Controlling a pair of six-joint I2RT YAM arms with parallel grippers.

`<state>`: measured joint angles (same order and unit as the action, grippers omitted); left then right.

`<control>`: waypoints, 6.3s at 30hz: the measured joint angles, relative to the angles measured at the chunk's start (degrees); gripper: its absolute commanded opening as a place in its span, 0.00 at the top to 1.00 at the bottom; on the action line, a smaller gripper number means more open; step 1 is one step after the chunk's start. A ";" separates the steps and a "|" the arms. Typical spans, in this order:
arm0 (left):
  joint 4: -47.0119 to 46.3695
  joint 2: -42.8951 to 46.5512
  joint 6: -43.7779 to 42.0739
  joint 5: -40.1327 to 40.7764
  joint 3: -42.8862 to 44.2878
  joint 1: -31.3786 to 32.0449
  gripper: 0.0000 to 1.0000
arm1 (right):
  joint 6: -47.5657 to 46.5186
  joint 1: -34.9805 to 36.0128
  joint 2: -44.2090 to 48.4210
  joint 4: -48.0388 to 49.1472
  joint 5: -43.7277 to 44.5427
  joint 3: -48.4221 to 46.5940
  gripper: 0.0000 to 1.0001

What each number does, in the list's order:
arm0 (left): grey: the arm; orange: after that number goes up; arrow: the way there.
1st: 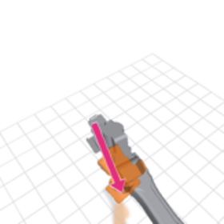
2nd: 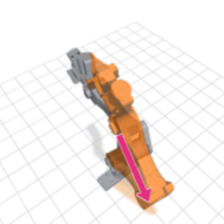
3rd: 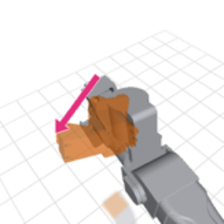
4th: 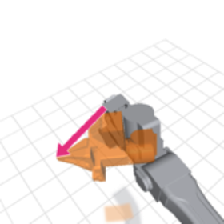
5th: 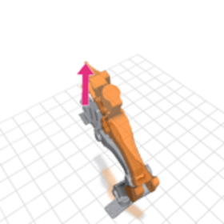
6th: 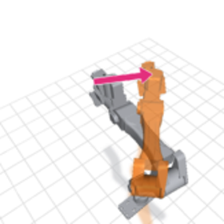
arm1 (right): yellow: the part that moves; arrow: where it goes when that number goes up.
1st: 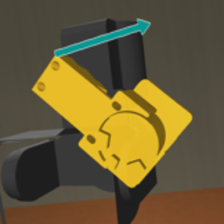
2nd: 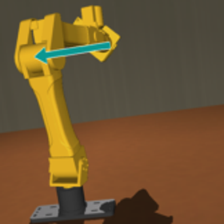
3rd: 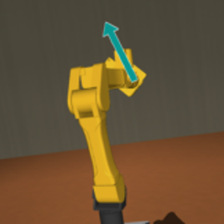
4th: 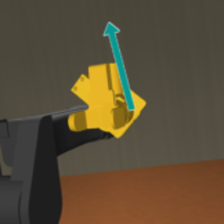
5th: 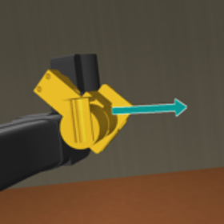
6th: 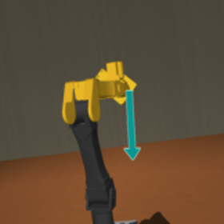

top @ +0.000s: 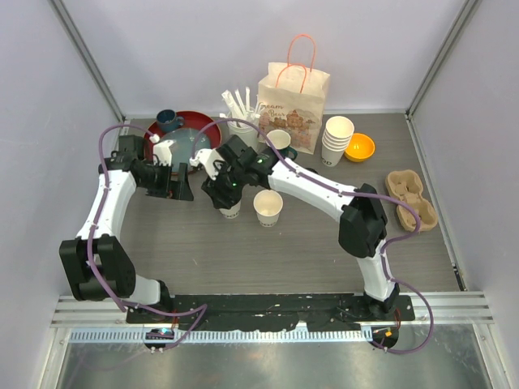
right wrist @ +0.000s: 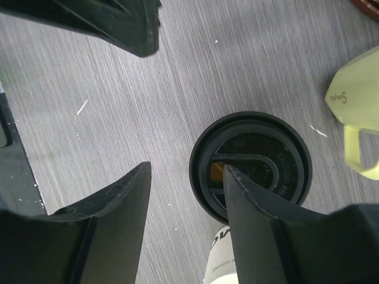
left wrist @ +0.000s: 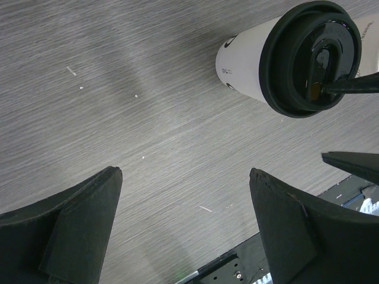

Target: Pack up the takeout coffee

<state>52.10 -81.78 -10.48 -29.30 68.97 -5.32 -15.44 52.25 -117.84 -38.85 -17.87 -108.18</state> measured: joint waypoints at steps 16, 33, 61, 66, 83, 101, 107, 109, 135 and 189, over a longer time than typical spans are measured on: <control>-3.76 -1.46 13.53 -5.33 5.46 8.33 0.54 | 26.21 -8.59 9.22 8.04 12.68 5.66 0.62; -14.14 -5.60 27.32 0.59 2.34 15.74 0.53 | 34.47 -6.54 9.11 10.54 14.95 11.65 0.64; -19.23 -5.92 28.39 0.83 -2.36 16.35 0.62 | 36.02 -6.82 6.84 14.67 10.82 15.65 0.80; -19.61 -5.90 28.35 0.50 -2.64 16.37 0.61 | 36.63 -6.97 8.72 18.69 10.91 19.50 0.80; -20.81 -5.81 26.53 -1.11 -4.04 17.31 0.64 | 38.49 -6.84 14.97 30.32 11.45 31.91 0.80; -22.58 -3.15 24.63 -1.95 -7.34 17.33 0.64 | 35.23 -6.64 15.19 29.64 10.25 31.63 0.80; -23.58 -3.21 24.81 -2.34 -8.02 17.31 0.64 | 35.85 -6.67 16.59 34.51 10.14 35.54 0.80; -23.80 -3.19 24.83 -2.45 -8.04 17.29 0.64 | 35.98 -6.67 16.85 35.50 10.19 36.22 0.80; -10.47 -3.23 20.15 -2.67 -2.05 17.40 0.50 | 24.72 -6.08 14.80 22.91 7.06 26.47 0.57; -5.53 -12.48 12.44 -4.35 7.19 17.92 0.50 | 32.17 -5.01 15.87 16.59 12.26 28.85 0.73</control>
<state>46.57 -94.26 1.96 -33.65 76.16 12.60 16.73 47.24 -101.97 -22.26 -5.61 -79.33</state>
